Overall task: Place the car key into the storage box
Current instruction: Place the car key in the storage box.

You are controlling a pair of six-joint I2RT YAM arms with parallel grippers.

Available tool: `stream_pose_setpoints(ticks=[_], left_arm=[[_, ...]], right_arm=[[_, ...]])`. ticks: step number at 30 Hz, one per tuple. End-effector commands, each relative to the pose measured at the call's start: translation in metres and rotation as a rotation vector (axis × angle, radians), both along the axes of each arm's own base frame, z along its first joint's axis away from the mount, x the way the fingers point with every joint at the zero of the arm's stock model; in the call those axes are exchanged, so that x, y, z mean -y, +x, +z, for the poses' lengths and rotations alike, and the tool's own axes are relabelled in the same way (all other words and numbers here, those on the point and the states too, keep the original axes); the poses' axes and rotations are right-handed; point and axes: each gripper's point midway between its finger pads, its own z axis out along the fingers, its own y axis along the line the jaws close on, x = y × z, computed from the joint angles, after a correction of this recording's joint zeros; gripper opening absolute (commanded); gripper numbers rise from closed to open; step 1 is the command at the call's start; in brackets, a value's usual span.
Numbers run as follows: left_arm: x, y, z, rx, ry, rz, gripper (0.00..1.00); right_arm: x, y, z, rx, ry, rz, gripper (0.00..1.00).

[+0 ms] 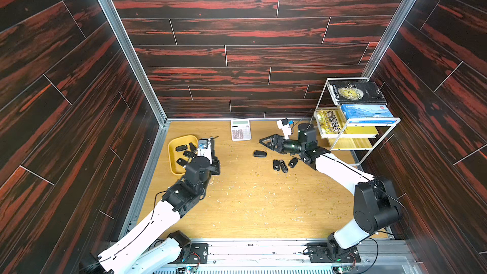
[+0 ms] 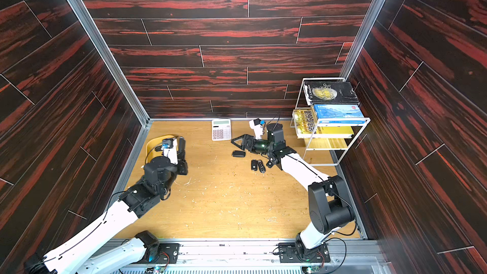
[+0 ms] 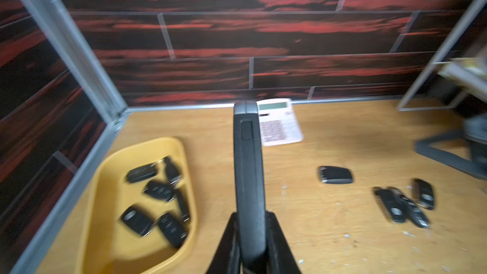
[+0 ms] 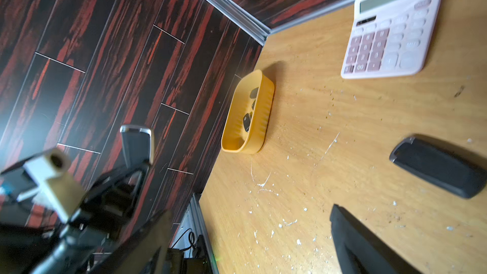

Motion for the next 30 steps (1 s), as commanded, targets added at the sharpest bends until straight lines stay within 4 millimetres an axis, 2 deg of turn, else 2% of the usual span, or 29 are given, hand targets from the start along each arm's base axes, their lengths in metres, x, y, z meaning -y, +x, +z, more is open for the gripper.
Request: stream_pose_setpoints(ticks=[1,8,13,17,24,30], left_arm=[[-0.027,0.001,-0.013,-0.110,0.012,0.059,0.09],[-0.066,0.029,-0.029,-0.226,-0.113,0.115,0.10],[-0.096,0.052,-0.043,-0.340,-0.106,0.168,0.08],[-0.109,0.071,-0.051,-0.390,-0.110,0.195,0.07],[-0.134,0.100,-0.079,-0.460,-0.121,0.238,0.06],[-0.150,0.106,-0.115,-0.548,-0.105,0.288,0.07]], right_arm=[[-0.002,-0.006,-0.003,0.012,0.030,0.031,0.99],[0.004,-0.021,-0.010,0.006,0.027,0.048,0.99],[0.008,-0.027,-0.015,0.001,0.026,0.051,0.99],[0.011,-0.032,-0.022,-0.012,0.033,0.053,0.99],[0.013,-0.043,-0.032,-0.026,0.046,0.070,0.99],[0.017,-0.051,-0.040,-0.039,0.058,0.080,0.99]])
